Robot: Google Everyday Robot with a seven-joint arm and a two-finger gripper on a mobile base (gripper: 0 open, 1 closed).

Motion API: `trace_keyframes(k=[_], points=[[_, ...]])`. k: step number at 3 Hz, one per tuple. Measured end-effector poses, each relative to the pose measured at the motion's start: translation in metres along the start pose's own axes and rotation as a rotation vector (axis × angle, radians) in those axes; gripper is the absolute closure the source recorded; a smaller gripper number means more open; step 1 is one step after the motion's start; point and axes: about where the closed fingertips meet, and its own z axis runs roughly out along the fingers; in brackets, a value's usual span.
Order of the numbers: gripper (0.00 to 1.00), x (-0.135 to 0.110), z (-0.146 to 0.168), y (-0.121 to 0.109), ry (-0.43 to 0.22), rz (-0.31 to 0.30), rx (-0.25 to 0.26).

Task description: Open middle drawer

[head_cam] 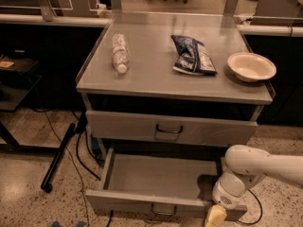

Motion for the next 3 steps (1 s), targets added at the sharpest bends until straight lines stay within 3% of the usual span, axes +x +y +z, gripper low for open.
trace_keyframes(k=[1,2,3], points=[[0.00,0.004,0.009,0.003,0.031,-0.004,0.054],[0.00,0.014,0.002,0.006,0.045,0.013,0.181],[0.00,0.021,-0.024,-0.009,0.034,0.060,0.336]])
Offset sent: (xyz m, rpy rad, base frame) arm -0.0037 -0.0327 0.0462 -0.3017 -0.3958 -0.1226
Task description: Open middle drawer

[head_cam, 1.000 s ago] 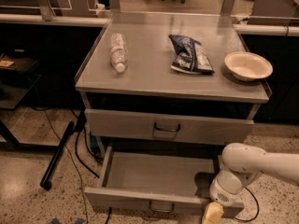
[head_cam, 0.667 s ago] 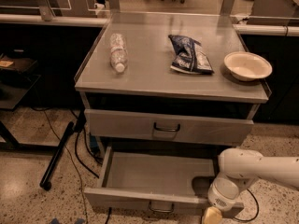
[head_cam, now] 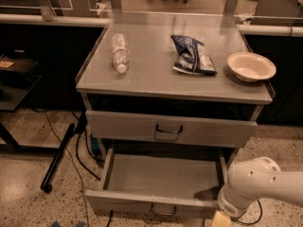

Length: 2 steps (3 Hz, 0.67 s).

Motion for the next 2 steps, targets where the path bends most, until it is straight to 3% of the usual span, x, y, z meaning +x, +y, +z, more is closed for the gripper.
trace_keyframes(k=[1,2], points=[[0.00,-0.001,-0.002,-0.004,-0.004,0.024,0.018],[0.00,-0.002,0.032,0.004,-0.028,0.009,-0.092]])
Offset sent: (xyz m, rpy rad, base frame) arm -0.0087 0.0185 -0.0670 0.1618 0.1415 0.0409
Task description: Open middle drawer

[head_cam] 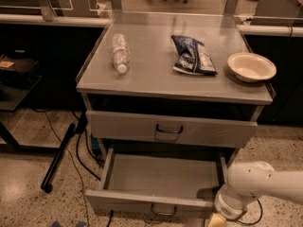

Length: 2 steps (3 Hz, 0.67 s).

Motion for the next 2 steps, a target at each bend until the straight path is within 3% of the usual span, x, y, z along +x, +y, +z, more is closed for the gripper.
trace_keyframes(k=[1,2], points=[[0.00,0.0044,0.0407,0.0086,-0.006,-0.003,-0.112],[0.00,0.0061,0.0380,0.0110,-0.004,-0.001,-0.120]])
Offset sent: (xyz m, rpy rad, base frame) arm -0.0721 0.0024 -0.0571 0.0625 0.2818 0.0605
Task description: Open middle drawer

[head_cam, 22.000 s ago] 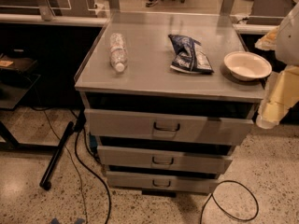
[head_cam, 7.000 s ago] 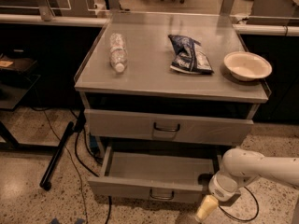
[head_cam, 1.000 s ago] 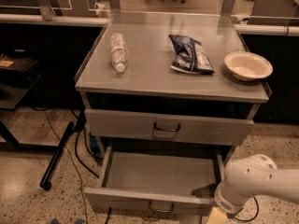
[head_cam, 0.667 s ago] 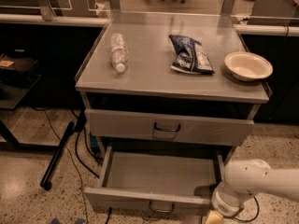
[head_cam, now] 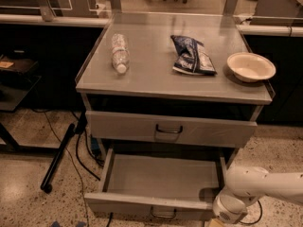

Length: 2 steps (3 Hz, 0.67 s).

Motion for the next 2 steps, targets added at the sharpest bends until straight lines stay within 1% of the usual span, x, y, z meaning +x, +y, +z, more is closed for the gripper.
trace_keyframes(k=[1,2], points=[[0.00,0.0231,-0.0093,0.0197,0.028,0.023,-0.047],[0.00,0.0230,-0.0122,0.0207,0.028,0.024,-0.047]])
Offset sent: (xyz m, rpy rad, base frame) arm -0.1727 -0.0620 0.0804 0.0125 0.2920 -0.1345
